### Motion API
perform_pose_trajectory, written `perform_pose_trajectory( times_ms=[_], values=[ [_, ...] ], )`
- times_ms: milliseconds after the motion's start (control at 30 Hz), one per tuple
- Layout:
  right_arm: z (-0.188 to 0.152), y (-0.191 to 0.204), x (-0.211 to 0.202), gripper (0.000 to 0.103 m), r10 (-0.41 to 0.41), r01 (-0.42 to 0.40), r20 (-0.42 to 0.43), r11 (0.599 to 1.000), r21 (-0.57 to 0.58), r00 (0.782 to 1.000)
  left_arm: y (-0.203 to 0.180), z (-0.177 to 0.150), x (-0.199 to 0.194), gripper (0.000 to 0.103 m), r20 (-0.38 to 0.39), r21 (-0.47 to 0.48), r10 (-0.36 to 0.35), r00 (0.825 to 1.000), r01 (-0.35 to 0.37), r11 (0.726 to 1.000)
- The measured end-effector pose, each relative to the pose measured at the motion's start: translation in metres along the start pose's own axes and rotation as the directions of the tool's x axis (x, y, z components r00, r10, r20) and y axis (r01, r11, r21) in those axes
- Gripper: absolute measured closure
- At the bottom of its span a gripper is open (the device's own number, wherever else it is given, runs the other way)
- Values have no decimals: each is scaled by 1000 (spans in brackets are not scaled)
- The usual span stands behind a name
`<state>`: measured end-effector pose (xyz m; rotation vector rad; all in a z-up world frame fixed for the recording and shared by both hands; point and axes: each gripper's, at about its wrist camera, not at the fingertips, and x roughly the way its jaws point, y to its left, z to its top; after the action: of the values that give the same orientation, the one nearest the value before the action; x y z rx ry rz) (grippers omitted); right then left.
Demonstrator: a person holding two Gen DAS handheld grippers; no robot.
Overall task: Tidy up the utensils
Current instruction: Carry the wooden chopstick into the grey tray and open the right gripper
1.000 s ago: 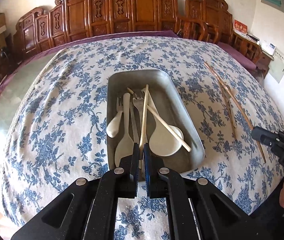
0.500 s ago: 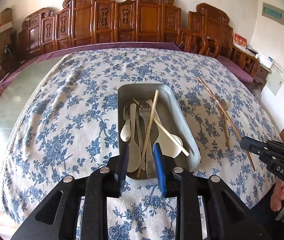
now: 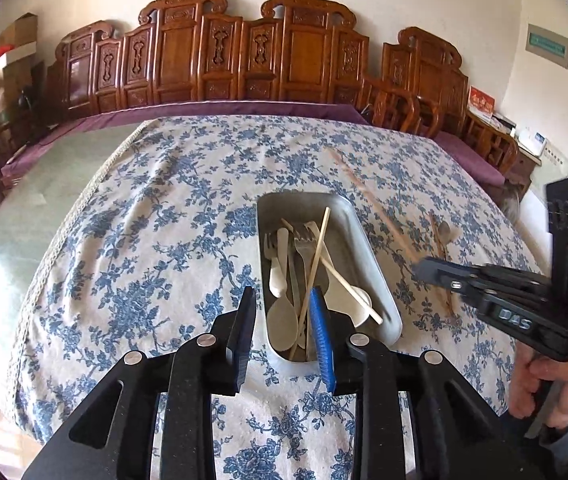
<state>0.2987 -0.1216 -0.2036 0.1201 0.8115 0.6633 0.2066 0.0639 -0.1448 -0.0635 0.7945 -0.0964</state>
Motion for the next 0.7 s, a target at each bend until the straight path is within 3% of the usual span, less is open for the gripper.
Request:
perform_pose_trajectory(
  times_ms=[167,700],
  values=[
    [13,7,30,97,39,-39,-24,999,27,999,4,5,-6,71,15,-7,4,1000,-4,1000],
    [-9,16,74,97,-52,48,-115,998,-35,992,13,11,-8,69,24,-10,27,999,-27,1000]
  ],
)
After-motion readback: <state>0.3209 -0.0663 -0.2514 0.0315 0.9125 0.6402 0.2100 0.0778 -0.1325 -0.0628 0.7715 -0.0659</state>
